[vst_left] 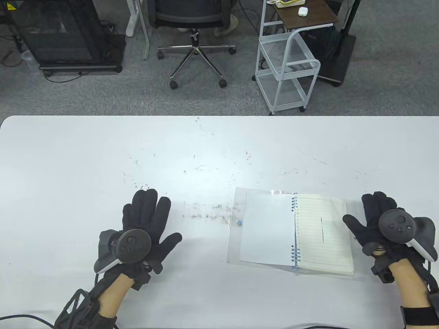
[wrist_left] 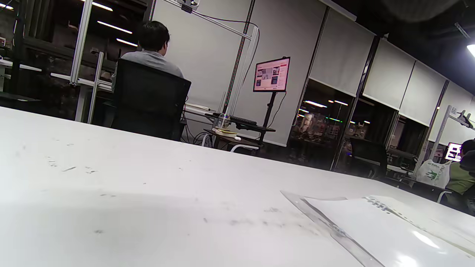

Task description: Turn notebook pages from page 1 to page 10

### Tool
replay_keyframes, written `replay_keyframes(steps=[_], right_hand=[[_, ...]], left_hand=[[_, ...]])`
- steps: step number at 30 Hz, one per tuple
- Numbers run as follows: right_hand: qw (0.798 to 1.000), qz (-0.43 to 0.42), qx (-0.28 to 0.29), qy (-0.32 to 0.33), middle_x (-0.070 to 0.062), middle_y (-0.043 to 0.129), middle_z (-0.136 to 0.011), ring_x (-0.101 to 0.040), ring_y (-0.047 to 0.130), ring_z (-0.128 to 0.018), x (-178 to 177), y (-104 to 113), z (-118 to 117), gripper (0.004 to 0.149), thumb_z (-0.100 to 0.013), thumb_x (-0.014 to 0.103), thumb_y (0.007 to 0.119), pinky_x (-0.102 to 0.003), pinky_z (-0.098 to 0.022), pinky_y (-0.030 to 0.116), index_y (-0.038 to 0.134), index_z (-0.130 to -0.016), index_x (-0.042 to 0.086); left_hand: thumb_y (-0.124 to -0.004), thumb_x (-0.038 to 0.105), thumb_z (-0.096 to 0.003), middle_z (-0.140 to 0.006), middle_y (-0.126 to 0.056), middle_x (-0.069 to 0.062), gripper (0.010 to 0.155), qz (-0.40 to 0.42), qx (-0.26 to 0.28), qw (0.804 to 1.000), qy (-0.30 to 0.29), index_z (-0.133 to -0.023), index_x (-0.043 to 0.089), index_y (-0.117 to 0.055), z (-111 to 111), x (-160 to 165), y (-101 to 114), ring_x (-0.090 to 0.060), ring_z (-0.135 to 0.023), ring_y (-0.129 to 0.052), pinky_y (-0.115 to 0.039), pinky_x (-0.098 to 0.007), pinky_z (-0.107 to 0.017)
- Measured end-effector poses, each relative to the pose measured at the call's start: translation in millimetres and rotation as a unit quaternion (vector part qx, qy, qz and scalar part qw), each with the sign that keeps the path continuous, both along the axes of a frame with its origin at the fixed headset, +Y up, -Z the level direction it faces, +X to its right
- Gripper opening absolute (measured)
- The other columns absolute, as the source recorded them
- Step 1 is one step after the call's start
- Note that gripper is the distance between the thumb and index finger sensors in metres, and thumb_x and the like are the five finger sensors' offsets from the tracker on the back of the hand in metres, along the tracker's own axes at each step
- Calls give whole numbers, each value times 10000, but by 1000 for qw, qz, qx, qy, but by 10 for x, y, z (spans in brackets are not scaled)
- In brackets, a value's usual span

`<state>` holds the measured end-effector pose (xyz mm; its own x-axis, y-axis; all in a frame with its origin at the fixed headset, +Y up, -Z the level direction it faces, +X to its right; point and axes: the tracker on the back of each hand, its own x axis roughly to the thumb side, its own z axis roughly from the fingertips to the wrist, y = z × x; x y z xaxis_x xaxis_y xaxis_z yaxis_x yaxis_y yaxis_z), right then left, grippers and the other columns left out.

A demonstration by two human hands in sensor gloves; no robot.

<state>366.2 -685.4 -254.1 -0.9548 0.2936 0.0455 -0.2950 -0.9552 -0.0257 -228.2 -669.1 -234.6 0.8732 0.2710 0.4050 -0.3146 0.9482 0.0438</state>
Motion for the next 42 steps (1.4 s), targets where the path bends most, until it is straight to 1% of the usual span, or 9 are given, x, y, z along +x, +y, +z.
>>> replay_keyframes(steps=[9,15,22,26,29,35,37,39,42], right_hand=[[999,-25,-16,-14,-292,353,-1103,-591,428,-975,71,-68,-15,893,-474,808,518,-765,-621,383,336,-1035,137],[995,-82,-50,-25,-301,329,-1100,-609,423,-967,66,-230,-57,911,-475,807,529,-768,-617,382,261,-1035,140],[989,-47,-143,-14,-341,258,-1080,-643,374,-954,-215,-522,-224,969,-471,825,561,-772,-616,370,149,-1022,142],[974,-10,-227,-13,-368,179,-1054,-674,296,-943,-420,-697,-318,1030,-460,852,571,-782,-616,334,54,-998,141],[968,-5,-251,-20,-394,138,-1023,-696,227,-920,-503,-802,-352,1086,-446,869,589,-790,-610,301,-4,-971,126],[968,-7,-250,-31,-430,121,-981,-714,176,-887,-581,-945,-323,1140,-436,857,646,-798,-602,273,-35,-946,99],[970,17,-240,-31,-436,135,-976,-718,194,-884,-612,-960,-322,1145,-440,831,681,-799,-598,282,-29,-945,88],[971,46,-232,-35,-435,164,-975,-715,230,-883,-653,-961,-325,1141,-440,823,676,-794,-596,308,-20,-943,72],[973,19,-226,-50,-427,179,-980,-711,230,-884,-675,-949,-315,1140,-438,778,733,-796,-595,300,1,-946,66]], left_hand=[[-629,720,-440,-1183,-130,-86,894,-5,-1,1000,-15,-1137,278,-284,16,65,4,-456,-1135,-100,-267,-731,-730],[-629,719,-442,-1183,-129,-88,892,0,6,1000,-20,-1137,276,-287,35,74,31,-456,-1135,-101,-268,-731,-729],[-631,717,-443,-1183,-132,-88,890,4,7,999,-34,-1138,275,-292,40,95,42,-457,-1135,-102,-268,-731,-729],[-632,717,-443,-1184,-134,-89,890,7,6,999,-43,-1138,274,-295,46,108,37,-457,-1135,-102,-269,-731,-729],[-631,717,-444,-1184,-136,-91,891,8,8,999,-48,-1139,272,-294,65,117,48,-457,-1135,-102,-270,-731,-729],[-631,717,-444,-1185,-140,-94,891,14,8,998,-54,-1139,270,-296,87,129,59,-458,-1135,-105,-273,-731,-729],[-631,716,-445,-1185,-142,-94,890,15,6,998,-55,-1139,270,-298,91,135,52,-459,-1135,-105,-273,-731,-728],[-631,716,-445,-1185,-142,-94,889,16,1,998,-55,-1139,270,-297,95,142,46,-458,-1135,-104,-272,-730,-729],[-630,716,-446,-1184,-142,-96,889,15,-1,998,-55,-1139,271,-296,98,148,41,-458,-1134,-104,-273,-730,-729]])
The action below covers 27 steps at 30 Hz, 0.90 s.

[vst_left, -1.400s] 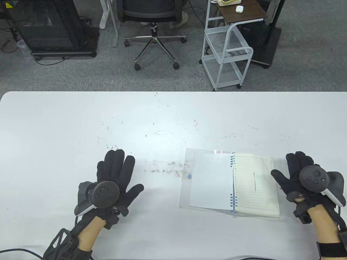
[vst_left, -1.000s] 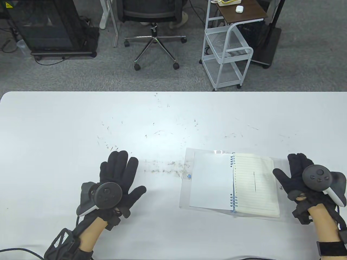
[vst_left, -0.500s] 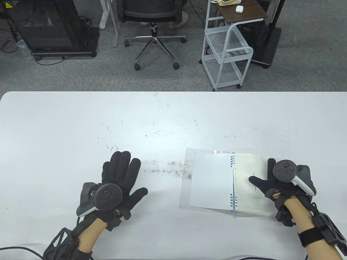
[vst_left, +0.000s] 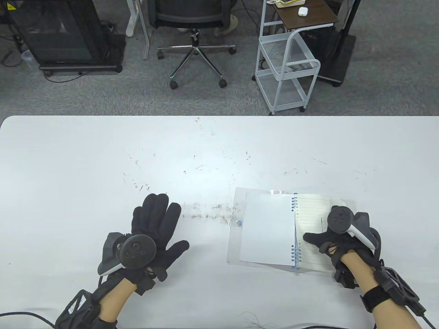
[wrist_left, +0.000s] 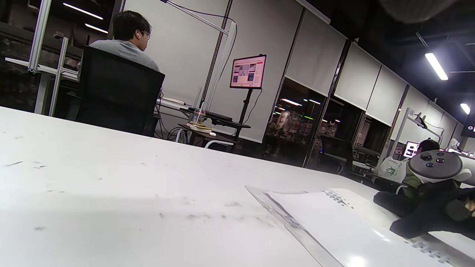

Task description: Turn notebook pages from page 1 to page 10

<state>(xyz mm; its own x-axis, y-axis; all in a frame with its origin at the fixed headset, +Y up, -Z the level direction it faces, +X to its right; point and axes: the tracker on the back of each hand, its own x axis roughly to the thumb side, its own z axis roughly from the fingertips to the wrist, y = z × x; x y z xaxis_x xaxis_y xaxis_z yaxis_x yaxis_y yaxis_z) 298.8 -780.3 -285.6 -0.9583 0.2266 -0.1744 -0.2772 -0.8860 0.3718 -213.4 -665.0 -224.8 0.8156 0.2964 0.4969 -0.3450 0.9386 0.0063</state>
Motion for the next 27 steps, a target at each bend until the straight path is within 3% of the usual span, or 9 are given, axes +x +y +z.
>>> replay_keyframes(steps=[5,14,21,27], right_hand=[[1000,8,25,-12,-387,277,-1006,-687,282,-896,-71,64,18,1121,-440,719,780,-782,-598,332,46,-952,44],[993,31,109,-23,-255,629,-975,-560,669,-876,-196,251,25,1006,-412,558,902,-705,-596,565,261,-975,27],[991,-64,100,-58,-248,614,-995,-559,765,-826,-64,431,37,971,-425,561,890,-685,-564,648,286,-985,47],[973,-183,88,-109,-302,450,-1028,-549,812,-791,185,568,87,986,-441,585,867,-669,-537,694,241,-989,56]], left_hand=[[-631,714,-446,-1184,-143,-96,889,-1,-3,1000,0,-1140,268,-300,4,12,-4,-459,-1134,-104,-274,-730,-728],[-632,711,-447,-1185,-146,-94,884,0,1,1000,0,-1140,267,-309,13,22,-1,-458,-1134,-107,-276,-729,-729],[-632,709,-448,-1184,-146,-95,882,0,-1,1000,2,-1140,265,-313,9,20,-3,-458,-1134,-109,-277,-729,-729],[-632,708,-448,-1184,-149,-93,879,1,-6,1000,3,-1139,266,-317,5,21,-7,-460,-1135,-116,-288,-728,-730]])
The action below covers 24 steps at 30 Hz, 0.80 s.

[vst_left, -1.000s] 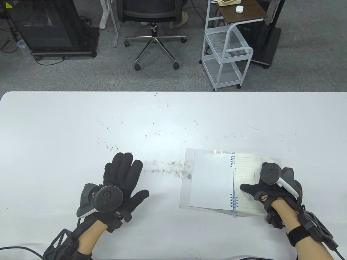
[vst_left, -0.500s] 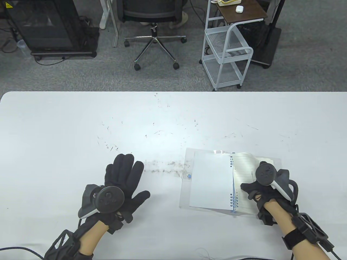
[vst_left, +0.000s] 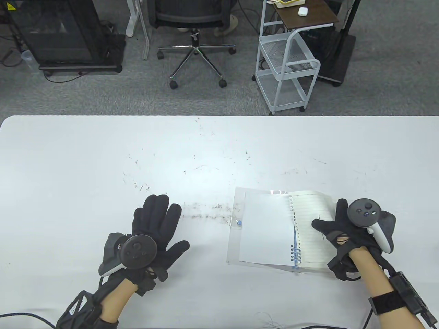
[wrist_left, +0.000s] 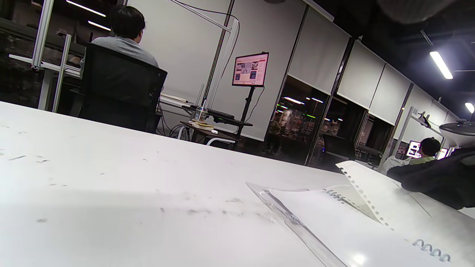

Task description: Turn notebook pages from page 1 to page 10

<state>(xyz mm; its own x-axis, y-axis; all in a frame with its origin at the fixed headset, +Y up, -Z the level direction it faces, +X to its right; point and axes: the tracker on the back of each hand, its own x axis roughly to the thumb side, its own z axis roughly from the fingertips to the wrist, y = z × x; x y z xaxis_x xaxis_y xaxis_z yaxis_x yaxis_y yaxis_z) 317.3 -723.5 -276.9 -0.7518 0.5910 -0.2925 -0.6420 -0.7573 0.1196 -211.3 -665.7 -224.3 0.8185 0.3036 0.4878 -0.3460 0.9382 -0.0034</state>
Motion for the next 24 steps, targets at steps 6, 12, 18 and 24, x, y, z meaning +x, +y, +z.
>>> replay_keyframes(steps=[6,12,18,24], right_hand=[[993,-113,-15,-44,-382,434,-977,-460,920,-696,365,26,101,1000,-454,589,849,-609,-481,774,220,-974,12],[981,-185,-28,-58,-381,550,-939,-368,1006,-578,555,-2,140,931,-461,518,867,-552,-422,829,287,-972,-1],[991,-131,-33,9,-325,644,-930,-227,1037,-471,527,78,80,764,-473,341,865,-497,-417,845,383,-978,31],[992,-112,-9,54,-336,652,-915,-193,1035,-440,306,265,-11,736,-442,228,882,-474,-403,856,412,-968,17]], left_hand=[[-633,706,-448,-1184,-156,-97,878,1,-6,1000,-1,-1140,264,-322,-3,-1,-4,-464,-1136,-135,-304,-726,-732],[-634,704,-449,-1184,-158,-97,876,4,-9,1000,-1,-1139,264,-322,-4,4,-5,-465,-1137,-140,-313,-725,-732],[-633,703,-450,-1184,-160,-95,873,6,-9,1000,-1,-1138,267,-320,-6,2,-3,-465,-1137,-145,-322,-722,-734],[-635,698,-452,-1184,-159,-95,870,9,-11,1000,1,-1138,266,-321,-15,-11,2,-465,-1137,-146,-328,-721,-735]])
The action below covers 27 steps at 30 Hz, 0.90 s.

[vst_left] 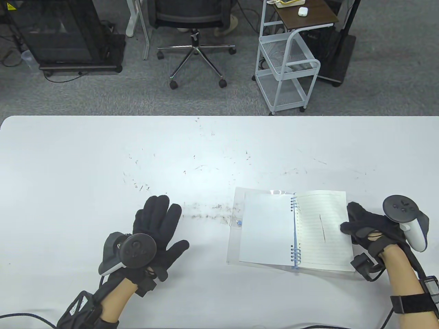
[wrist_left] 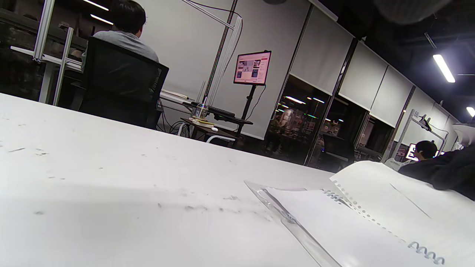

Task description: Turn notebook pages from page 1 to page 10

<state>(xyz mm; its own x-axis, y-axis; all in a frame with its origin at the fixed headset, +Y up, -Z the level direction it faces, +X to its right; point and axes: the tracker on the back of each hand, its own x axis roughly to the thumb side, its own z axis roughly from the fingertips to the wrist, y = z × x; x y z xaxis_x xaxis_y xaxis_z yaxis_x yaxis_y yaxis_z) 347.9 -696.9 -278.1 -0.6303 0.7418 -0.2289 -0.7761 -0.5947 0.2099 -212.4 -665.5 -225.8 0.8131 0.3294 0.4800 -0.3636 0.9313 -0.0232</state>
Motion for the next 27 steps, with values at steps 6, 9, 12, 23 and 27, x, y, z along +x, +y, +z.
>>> replay_keyframes(steps=[6,9,12,23,27], right_hand=[[999,29,24,5,-366,670,-880,-156,1053,-387,-302,196,-73,748,-424,227,899,-441,-364,887,429,-956,-9],[999,37,36,-3,-375,669,-874,-151,1063,-374,-432,332,-107,753,-418,226,908,-433,-354,897,434,-953,-13],[997,54,46,0,-378,668,-870,-132,1075,-359,-570,471,-154,768,-413,235,916,-414,-346,913,429,-952,-16],[993,66,98,13,-379,651,-873,-116,1092,-350,-1232,478,-273,816,-398,264,942,-394,-344,933,412,-949,-20],[990,79,114,21,-371,648,-877,-108,1090,-352,-1454,392,-297,820,-395,268,945,-388,-348,934,412,-949,-17]], left_hand=[[-636,694,-452,-1184,-164,-94,865,3,2,1000,0,-1137,267,-325,0,-8,3,-465,-1137,-150,-335,-720,-735],[-636,693,-453,-1184,-167,-96,864,5,3,1000,-2,-1138,268,-326,4,-14,9,-466,-1138,-154,-339,-720,-734],[-636,693,-453,-1185,-171,-95,863,8,5,1000,-4,-1138,267,-328,10,-21,17,-467,-1138,-157,-343,-719,-735],[-637,692,-453,-1186,-179,-98,863,10,10,1000,-13,-1138,264,-332,33,-14,22,-467,-1140,-160,-353,-717,-735],[-637,692,-454,-1186,-180,-97,861,10,10,1000,-16,-1138,264,-335,38,-7,20,-467,-1140,-161,-355,-717,-735]])
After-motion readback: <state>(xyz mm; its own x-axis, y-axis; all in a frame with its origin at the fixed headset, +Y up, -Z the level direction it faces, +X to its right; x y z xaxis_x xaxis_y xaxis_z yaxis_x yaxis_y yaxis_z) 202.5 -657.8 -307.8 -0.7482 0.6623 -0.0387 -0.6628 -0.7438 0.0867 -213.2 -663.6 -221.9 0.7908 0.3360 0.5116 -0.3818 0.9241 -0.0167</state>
